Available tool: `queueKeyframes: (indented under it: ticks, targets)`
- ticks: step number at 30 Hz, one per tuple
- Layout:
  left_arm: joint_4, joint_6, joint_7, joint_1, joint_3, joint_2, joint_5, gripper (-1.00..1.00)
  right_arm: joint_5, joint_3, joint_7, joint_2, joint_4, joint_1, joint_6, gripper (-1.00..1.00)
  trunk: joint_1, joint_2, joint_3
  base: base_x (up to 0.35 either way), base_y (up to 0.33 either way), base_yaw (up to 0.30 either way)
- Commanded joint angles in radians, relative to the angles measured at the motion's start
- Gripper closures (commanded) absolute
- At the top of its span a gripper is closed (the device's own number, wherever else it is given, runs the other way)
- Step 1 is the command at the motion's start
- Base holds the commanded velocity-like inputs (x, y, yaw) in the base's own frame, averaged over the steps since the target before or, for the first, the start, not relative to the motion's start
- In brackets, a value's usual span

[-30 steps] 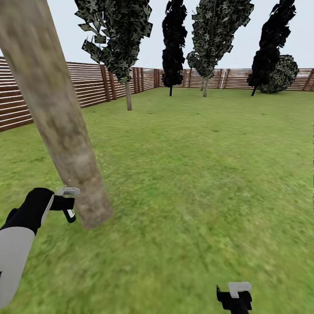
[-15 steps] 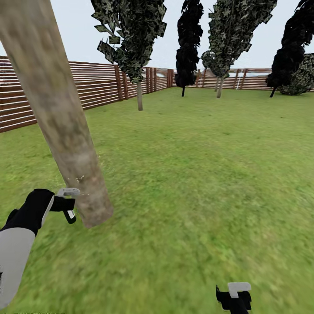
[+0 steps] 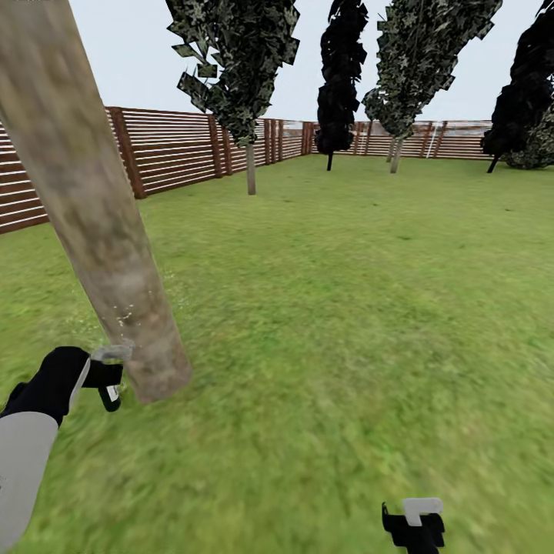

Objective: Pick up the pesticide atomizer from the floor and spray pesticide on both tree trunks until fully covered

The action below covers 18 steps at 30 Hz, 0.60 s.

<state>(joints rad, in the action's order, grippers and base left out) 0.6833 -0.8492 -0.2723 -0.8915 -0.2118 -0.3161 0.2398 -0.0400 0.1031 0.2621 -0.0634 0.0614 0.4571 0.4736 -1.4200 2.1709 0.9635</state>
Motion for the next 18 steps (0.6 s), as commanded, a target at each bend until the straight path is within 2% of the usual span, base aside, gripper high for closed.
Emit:
queueKeyframes:
  ticks: [1, 8, 10, 14, 16, 18]
  targets:
    - [0.0, 0.0, 0.009, 0.013, -0.001, 0.004, -0.01, 1.0, 0.0, 0.0, 0.0, 0.001, 0.0, 0.0, 0.0, -1.0, 0.0, 0.0, 0.0, 0.01, -0.003, 0.142]
    - [-0.04, 0.05, 0.017, 0.02, -0.005, 0.001, -0.009, 1.0, 0.0, 0.0, 0.0, 0.002, 0.0, 0.0, 0.0, -1.0, 0.0, 0.0, 0.0, 0.001, 0.0, 0.22]
    - [-0.027, 0.051, 0.031, 0.02, -0.009, 0.005, -0.01, 1.0, 0.0, 0.0, 0.0, 0.002, 0.0, 0.0, 0.0, -1.0, 0.0, 0.0, 0.0, 0.0, 0.0, 0.04]
    - [-0.024, 0.05, 0.13, 0.017, -0.012, 0.014, -0.016, 1.0, 0.0, 0.0, 0.0, -0.001, 0.0, 0.0, 0.0, -1.0, 0.0, 0.0, 0.0, 0.0, 0.0, 0.004]
    - [-0.025, 0.054, 0.126, 0.017, -0.016, 0.014, -0.017, 1.0, 0.0, 0.0, 0.0, -0.001, 0.0, 0.0, 0.0, -1.0, 0.0, 0.0, 0.0, 0.005, -0.004, 0.0]
    - [-0.026, 0.066, 0.126, 0.018, -0.035, 0.015, -0.018, 1.0, 0.0, 0.0, 0.0, -0.001, 0.0, 0.0, 0.0, -1.0, 0.0, 0.0, 0.0, 0.123, -0.096, 0.0]
